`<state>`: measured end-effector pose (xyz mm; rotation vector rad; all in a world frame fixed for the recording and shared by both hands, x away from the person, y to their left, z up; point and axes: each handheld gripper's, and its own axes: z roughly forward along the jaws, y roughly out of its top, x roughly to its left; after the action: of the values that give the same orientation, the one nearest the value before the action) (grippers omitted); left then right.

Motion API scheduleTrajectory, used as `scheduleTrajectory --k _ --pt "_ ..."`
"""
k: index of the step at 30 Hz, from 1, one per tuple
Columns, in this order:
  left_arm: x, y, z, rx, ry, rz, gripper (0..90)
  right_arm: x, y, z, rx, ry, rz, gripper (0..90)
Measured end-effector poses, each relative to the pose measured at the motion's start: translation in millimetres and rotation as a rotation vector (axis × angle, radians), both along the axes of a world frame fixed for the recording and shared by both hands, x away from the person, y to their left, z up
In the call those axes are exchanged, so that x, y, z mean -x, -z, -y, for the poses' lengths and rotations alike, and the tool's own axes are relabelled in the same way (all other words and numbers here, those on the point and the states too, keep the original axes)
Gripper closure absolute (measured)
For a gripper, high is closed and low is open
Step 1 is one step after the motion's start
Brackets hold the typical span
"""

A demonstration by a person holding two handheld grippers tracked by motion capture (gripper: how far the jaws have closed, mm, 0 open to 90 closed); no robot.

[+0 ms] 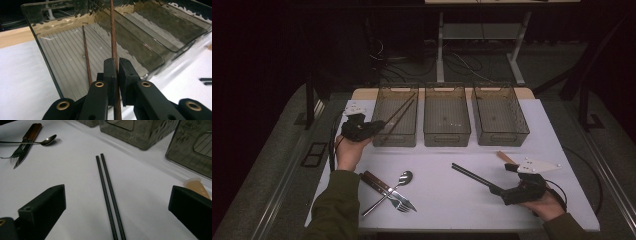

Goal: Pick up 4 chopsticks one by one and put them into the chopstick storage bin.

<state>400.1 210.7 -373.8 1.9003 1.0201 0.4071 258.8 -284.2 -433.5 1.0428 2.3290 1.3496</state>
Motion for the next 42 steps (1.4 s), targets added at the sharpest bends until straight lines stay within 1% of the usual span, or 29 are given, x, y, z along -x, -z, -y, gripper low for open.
scheduleTrajectory --k 10,18,20,21,23,24,25,27,31,32,33,34,37,39,42 --pt "-22.6 3.2 4.9 0.004 -0.022 -0.026 84.3 0.0 -0.1 0.3 0.0 0.002 -0.001 1.2" --pt "-40.1 1.0 11.1 -0.002 -0.036 -0.036 84.3 -0.2 -0.1 0.4 0.0 0.004 -0.002 1.2" --pt "-43.8 1.4 13.1 -0.009 -0.04 -0.042 84.3 -0.1 -0.1 0.3 -0.001 0.003 -0.002 1.2" --pt "-46.3 2.3 14.8 -0.015 -0.041 -0.039 84.3 -0.1 -0.1 0.4 -0.002 0.003 -0.002 1.2" --pt "-49.9 4.1 17.6 -0.01 -0.049 -0.044 84.3 -0.1 -0.2 0.6 -0.003 0.004 -0.002 1.2" --pt "-51.6 5.1 18.5 -0.019 -0.052 -0.047 84.3 -0.1 -0.2 0.7 -0.003 0.004 -0.002 1.2" --pt "-53.3 6.7 19.9 -0.016 -0.06 -0.049 84.3 -0.1 -0.2 0.6 -0.003 0.004 -0.002 1.2" --pt "-56.8 10.2 21.7 -0.028 -0.056 -0.06 84.3 0.1 -0.2 0.6 -0.004 0.004 -0.003 1.2" --pt "-60.6 16.3 24.4 -0.031 -0.068 -0.062 83.4 0.2 -0.3 0.7 -0.005 0.003 -0.003 1.2" --pt "-61.0 17.1 24.7 -0.031 -0.081 -0.055 80.4 0.3 -0.3 0.7 -0.005 0.003 -0.003 1.2" --pt "-60.9 17.5 24.9 -0.031 -0.092 -0.05 72.2 0.3 -0.4 0.8 -0.005 0.003 -0.003 1.2" --pt "-60.8 17.5 24.8 -0.031 -0.093 -0.05 68.6 0.3 -0.4 0.8 -0.006 0.003 -0.003 1.2" --pt "-59.4 16.7 25.0 -0.025 -0.086 -0.049 62.3 0.2 -0.3 0.7 -0.005 0.002 -0.003 1.2" --pt "-57.3 15.6 25.1 -0.032 -0.082 -0.046 59.5 0.3 -0.3 0.6 -0.005 0.002 -0.003 1.2" --pt "-53.3 14.1 24.2 -0.025 -0.067 -0.041 55.0 0.4 -0.2 0.4 -0.004 0.002 -0.002 1.2"
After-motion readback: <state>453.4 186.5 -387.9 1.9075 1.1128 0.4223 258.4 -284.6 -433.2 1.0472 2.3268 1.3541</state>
